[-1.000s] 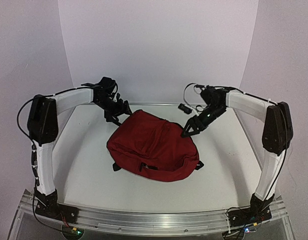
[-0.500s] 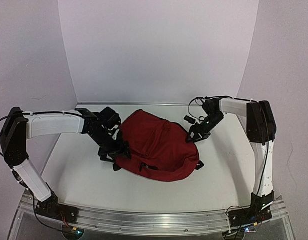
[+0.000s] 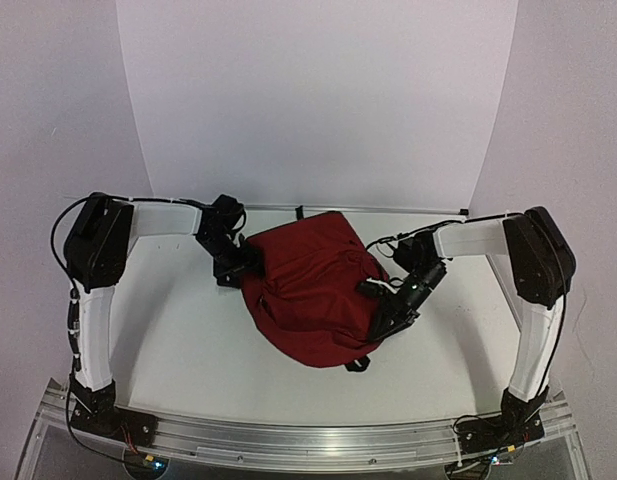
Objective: Pack the student bag
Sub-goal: Adjust the student bag at the center of the board.
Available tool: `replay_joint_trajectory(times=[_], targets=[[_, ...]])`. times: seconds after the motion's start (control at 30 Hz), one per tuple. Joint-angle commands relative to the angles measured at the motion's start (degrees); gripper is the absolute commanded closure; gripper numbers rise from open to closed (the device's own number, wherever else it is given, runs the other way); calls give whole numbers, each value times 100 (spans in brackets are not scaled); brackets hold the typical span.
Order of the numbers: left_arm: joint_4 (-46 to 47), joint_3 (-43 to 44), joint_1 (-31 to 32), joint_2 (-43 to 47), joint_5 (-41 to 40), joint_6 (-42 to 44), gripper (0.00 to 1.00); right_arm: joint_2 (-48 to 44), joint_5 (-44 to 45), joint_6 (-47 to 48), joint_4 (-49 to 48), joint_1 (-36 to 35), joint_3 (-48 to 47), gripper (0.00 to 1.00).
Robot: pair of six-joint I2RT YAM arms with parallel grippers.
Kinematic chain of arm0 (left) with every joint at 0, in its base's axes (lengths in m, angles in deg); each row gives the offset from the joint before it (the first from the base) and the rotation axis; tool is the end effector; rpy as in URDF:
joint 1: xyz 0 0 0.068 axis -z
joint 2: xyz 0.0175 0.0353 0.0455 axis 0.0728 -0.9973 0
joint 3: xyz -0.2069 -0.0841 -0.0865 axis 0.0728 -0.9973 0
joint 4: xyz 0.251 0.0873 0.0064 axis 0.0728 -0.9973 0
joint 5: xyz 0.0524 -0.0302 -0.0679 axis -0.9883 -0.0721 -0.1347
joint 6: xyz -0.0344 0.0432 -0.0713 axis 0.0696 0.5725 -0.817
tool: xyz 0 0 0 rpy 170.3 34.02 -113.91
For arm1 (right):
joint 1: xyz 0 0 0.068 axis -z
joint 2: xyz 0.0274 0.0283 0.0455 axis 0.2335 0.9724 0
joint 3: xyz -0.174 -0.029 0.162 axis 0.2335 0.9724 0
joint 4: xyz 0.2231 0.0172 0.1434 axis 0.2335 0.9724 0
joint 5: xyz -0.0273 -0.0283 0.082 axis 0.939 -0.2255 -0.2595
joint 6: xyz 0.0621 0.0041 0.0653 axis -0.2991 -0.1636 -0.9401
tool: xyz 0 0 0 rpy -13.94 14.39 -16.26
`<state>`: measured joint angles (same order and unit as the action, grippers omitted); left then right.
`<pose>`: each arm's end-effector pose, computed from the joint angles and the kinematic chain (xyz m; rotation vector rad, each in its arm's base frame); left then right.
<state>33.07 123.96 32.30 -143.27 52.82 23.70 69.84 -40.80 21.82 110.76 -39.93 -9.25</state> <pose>0.3744 -0.2289 0.0910 -0.1822 2.9188 -0.6999 0.2684 0.2063 0.0861 1.0917 -2.4676 -1.3729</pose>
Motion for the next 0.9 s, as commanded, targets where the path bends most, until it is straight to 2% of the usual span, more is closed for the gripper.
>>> replay_joint_trajectory(times=[0.0,0.07,0.13,0.23,0.33,0.43,0.6,0.77,0.87], targets=[[-502,1563,-390,-397,-50,655,20,-483,-98,-32,59,-279,-493,40],[-493,1363,-393,-45,140,694,19,-633,5,-69,167,34,-584,32],[-172,727,-371,508,398,584,18,-783,-15,-227,212,456,-610,26],[158,-429,-190,1417,749,342,17,-905,76,-521,179,824,-729,24],[11,-982,276,1847,690,191,17,-825,18,-939,-57,850,-919,24],[-39,-1321,698,1874,664,-80,17,-594,54,-1329,-456,853,-1069,25],[65,-1521,887,1523,553,-532,21,-117,-18,-1759,-842,803,-1275,29],[-134,-1315,887,1125,358,-669,35,288,520,-2040,-1157,728,-1078,31],[-147,-1257,881,1053,337,-680,48,366,780,-2109,-1295,728,-955,37]])
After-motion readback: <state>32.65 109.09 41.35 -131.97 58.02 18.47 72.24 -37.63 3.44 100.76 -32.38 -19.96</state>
